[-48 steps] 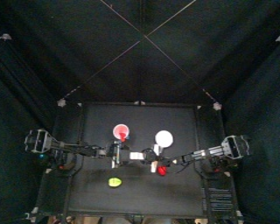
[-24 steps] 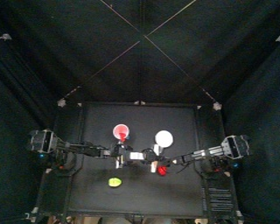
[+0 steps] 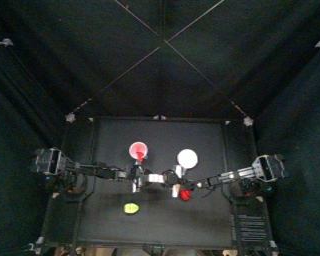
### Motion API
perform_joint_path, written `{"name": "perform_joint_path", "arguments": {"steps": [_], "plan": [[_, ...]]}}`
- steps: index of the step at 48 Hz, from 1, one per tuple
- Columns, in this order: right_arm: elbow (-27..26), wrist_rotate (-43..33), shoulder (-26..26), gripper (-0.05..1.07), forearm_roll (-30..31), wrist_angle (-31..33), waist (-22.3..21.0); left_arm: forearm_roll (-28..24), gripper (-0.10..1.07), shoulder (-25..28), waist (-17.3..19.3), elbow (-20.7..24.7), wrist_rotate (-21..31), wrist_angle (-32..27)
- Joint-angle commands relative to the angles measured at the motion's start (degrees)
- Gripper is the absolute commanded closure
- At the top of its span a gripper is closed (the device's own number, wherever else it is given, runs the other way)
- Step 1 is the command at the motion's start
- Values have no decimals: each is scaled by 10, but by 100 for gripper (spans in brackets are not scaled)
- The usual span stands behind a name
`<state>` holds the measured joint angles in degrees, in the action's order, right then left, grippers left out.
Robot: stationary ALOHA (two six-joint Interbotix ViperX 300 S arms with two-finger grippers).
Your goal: Hand over sushi roll
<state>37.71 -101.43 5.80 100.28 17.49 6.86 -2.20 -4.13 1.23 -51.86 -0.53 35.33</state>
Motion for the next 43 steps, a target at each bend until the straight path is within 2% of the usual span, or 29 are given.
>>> {"name": "perform_joint_path", "arguments": {"steps": [1, 19, 43], "plan": [[-15, 0, 5, 30, -8, 3, -3, -2, 34, -4, 1, 11, 1, 5], [-14, 2, 4, 6, -13, 4, -3, -3, 34, -3, 2, 10, 1, 5], [-2, 0, 20, 6, -18, 25, 1, -2, 34, -4, 2, 4, 1, 3]]}}
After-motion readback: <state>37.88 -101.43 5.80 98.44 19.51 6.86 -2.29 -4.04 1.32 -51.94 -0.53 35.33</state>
